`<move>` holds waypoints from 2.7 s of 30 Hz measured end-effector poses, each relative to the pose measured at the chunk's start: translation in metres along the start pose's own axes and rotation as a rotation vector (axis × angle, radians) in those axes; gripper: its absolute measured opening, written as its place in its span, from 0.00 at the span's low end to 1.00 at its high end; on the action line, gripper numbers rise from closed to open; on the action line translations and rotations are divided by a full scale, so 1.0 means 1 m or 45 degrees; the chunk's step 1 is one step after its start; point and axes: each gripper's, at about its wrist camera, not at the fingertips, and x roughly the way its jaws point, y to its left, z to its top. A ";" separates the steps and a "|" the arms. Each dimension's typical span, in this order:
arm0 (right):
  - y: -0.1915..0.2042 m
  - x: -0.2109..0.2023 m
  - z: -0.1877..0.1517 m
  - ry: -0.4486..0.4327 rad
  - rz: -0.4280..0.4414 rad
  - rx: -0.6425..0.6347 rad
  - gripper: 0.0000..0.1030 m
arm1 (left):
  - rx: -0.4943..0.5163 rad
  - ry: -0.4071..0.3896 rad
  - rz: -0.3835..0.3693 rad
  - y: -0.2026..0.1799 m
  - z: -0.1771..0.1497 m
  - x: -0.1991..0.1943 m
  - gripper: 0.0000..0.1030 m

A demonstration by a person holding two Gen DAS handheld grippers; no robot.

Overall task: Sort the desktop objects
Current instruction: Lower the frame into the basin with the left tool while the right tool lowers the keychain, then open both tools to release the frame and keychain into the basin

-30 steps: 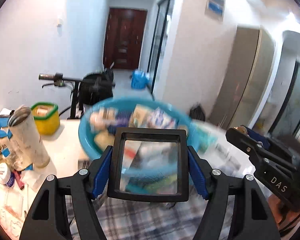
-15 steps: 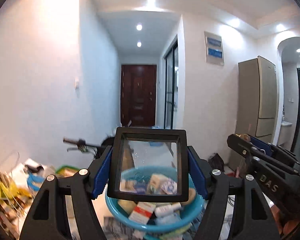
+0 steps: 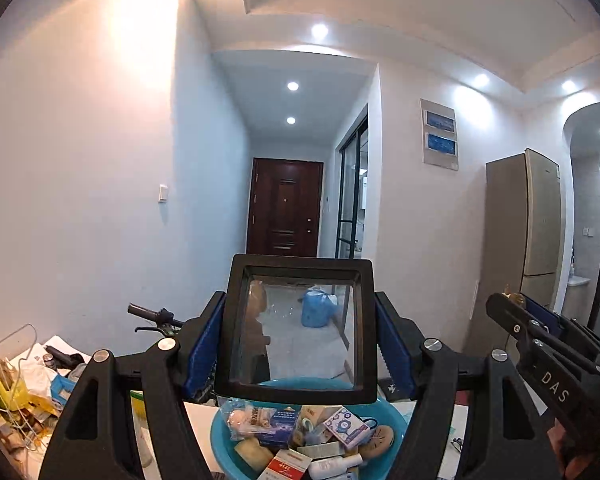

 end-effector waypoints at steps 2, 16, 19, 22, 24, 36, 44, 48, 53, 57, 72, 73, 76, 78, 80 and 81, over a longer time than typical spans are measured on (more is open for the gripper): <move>-0.001 0.004 -0.005 0.003 -0.019 -0.001 0.34 | 0.002 0.000 -0.010 -0.002 -0.005 0.006 0.71; -0.013 0.010 -0.017 0.007 0.046 0.002 0.34 | 0.022 0.038 -0.027 -0.001 -0.027 0.012 0.71; -0.012 0.007 -0.017 -0.010 0.039 0.000 0.34 | 0.005 0.038 -0.037 0.001 -0.027 0.013 0.71; -0.011 0.008 -0.019 -0.011 0.052 -0.015 0.34 | 0.011 0.048 -0.031 0.000 -0.027 0.018 0.71; -0.012 0.011 -0.019 -0.003 0.054 -0.009 0.34 | 0.001 0.056 -0.031 0.002 -0.028 0.023 0.71; -0.029 0.066 -0.041 0.213 0.066 0.046 0.34 | -0.037 0.272 0.007 0.014 -0.051 0.089 0.71; -0.044 0.110 -0.069 0.385 0.028 0.078 0.34 | -0.042 0.440 0.034 0.017 -0.088 0.143 0.71; -0.053 0.128 -0.083 0.460 0.014 0.098 0.34 | -0.065 0.534 0.020 0.021 -0.110 0.170 0.71; -0.063 0.153 -0.102 0.553 -0.021 0.103 0.34 | -0.098 0.615 -0.034 0.021 -0.132 0.197 0.71; -0.069 0.173 -0.120 0.634 -0.040 0.108 0.34 | -0.065 0.662 -0.048 0.013 -0.152 0.214 0.71; -0.070 0.205 -0.163 0.817 -0.067 0.084 0.34 | -0.039 0.847 -0.060 0.002 -0.201 0.251 0.71; -0.071 0.207 -0.166 0.828 -0.073 0.086 0.34 | -0.045 0.854 -0.055 0.003 -0.201 0.251 0.71; -0.075 0.211 -0.171 0.854 -0.082 0.100 0.34 | -0.064 0.890 -0.062 0.005 -0.204 0.254 0.71; -0.077 0.212 -0.172 0.865 -0.080 0.109 0.34 | -0.073 0.901 -0.064 0.006 -0.205 0.255 0.71; -0.078 0.213 -0.172 0.869 -0.080 0.112 0.34 | -0.076 0.914 -0.062 0.006 -0.205 0.256 0.71; -0.078 0.213 -0.172 0.869 -0.080 0.113 0.34 | -0.079 0.925 -0.060 0.006 -0.206 0.256 0.71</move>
